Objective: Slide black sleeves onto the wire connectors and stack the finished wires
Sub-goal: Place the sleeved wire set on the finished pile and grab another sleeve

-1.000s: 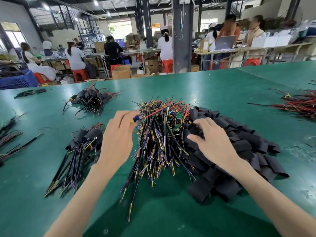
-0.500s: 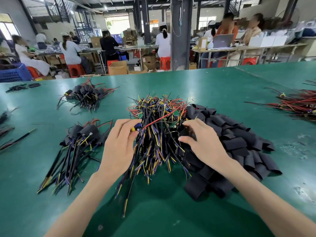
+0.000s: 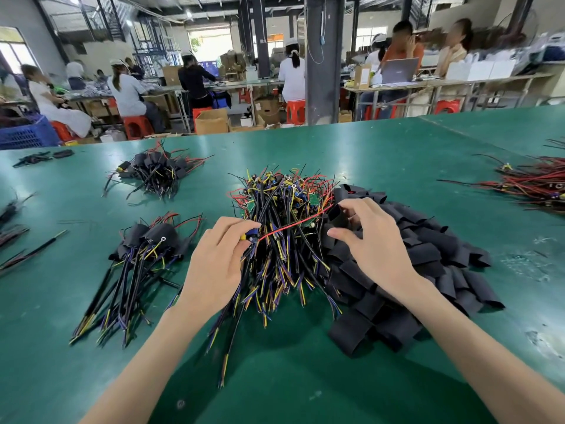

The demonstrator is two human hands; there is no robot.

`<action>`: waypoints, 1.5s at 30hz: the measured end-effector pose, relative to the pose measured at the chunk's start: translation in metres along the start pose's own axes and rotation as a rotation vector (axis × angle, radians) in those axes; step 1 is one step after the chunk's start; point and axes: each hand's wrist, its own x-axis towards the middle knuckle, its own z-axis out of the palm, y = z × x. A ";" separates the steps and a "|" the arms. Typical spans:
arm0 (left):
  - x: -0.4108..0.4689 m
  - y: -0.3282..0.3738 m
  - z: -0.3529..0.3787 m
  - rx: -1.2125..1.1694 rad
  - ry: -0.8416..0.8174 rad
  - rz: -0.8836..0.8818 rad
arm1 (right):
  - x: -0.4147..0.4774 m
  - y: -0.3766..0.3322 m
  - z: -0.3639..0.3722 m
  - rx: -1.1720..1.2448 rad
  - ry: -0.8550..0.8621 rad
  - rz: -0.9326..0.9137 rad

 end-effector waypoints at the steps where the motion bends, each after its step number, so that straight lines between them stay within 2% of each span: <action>1: 0.000 0.000 0.000 0.002 -0.004 0.002 | 0.000 0.000 0.000 0.002 0.009 -0.008; 12: 0.002 -0.002 0.000 0.056 0.013 0.051 | 0.004 0.005 0.000 0.150 -0.015 0.078; 17: 0.002 -0.005 0.001 0.106 0.008 0.057 | 0.004 0.003 -0.003 0.148 -0.038 0.021; 19: 0.002 -0.006 0.000 0.127 0.007 0.053 | 0.004 0.002 -0.005 0.089 -0.039 -0.048; 23: 0.002 -0.002 0.001 0.117 0.007 0.041 | 0.001 0.001 -0.003 -0.293 0.045 -0.299; 26: 0.001 0.008 0.005 0.066 -0.018 0.022 | -0.003 -0.004 0.002 -0.409 0.054 -0.409; 33: -0.003 0.031 0.010 -0.017 -0.065 0.020 | -0.013 -0.023 0.009 -0.311 -0.023 -0.507; 45: -0.005 0.033 0.015 -0.056 -0.056 0.031 | -0.019 -0.031 0.007 -0.200 -0.091 -0.477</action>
